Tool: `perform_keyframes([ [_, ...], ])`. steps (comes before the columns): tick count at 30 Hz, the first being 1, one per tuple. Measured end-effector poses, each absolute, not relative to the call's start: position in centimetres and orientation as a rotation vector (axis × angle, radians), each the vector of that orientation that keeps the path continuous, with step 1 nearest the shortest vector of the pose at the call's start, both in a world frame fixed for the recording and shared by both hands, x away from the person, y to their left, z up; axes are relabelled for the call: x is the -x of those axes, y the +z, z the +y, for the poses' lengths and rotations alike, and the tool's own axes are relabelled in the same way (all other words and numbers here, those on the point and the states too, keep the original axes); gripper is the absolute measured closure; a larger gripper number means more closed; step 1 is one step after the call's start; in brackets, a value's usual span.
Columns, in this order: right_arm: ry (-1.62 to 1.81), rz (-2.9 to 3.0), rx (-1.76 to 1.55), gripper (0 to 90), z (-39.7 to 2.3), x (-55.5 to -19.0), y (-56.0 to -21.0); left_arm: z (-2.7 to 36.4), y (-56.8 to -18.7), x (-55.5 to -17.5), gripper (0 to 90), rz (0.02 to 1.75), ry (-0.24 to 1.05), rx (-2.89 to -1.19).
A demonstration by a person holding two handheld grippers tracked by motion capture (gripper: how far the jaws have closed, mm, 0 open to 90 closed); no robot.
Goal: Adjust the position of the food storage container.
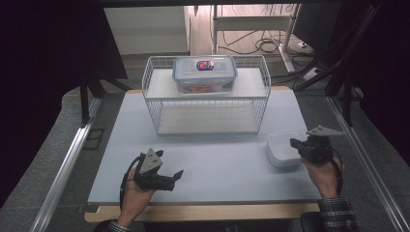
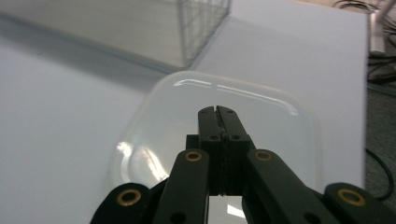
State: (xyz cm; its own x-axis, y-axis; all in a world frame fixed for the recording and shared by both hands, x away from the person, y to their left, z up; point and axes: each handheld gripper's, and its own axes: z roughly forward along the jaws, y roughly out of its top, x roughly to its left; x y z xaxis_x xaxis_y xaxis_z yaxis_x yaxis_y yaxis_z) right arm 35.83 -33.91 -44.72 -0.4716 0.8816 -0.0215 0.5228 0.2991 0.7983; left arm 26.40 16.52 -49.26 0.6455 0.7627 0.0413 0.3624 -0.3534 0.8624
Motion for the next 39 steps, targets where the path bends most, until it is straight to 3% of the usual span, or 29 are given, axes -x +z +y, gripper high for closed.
perform_keyframes([
  [10,0.965,2.017,-1.336,89.6,-37.0,-37.1,-45.2,16.3,-49.6,-26.6,3.6,0.889,0.54,-1.979],
  [25,0.911,2.042,-1.377,89.7,-38.0,-39.0,-46.7,16.1,-49.8,-26.8,3.7,0.887,0.534,-1.996],
  [39,0.973,2.172,-1.324,89.6,-34.6,-38.5,-47.1,16.1,-49.8,-26.7,3.6,0.885,0.534,-2.0],
])
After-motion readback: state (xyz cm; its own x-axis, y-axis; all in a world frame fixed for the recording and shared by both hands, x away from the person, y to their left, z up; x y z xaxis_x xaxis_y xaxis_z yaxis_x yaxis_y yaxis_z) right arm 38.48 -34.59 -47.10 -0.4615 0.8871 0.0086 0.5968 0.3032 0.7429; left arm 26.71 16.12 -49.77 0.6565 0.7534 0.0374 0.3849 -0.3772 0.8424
